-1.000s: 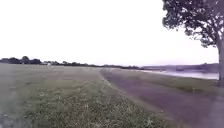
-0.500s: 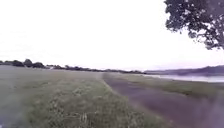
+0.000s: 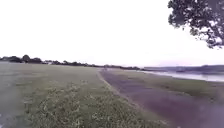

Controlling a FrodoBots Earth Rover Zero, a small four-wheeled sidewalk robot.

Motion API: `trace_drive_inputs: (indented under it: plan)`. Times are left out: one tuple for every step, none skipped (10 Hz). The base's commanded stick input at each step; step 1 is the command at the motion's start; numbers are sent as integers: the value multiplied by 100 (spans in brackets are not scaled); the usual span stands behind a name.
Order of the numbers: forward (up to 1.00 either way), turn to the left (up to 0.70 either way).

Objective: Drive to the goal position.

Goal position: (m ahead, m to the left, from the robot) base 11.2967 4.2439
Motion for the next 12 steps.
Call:
trace_drive_inputs:
  plan:
    - [50,-25]
    - [50,-25]
    - [50,-25]
    - [50,-20]
    - [50,-8]
    - [50,0]
    - [50,0]
    - [50,0]
    - [50,0]
    - [50,0]
    - [50,0]
    - [50,0]
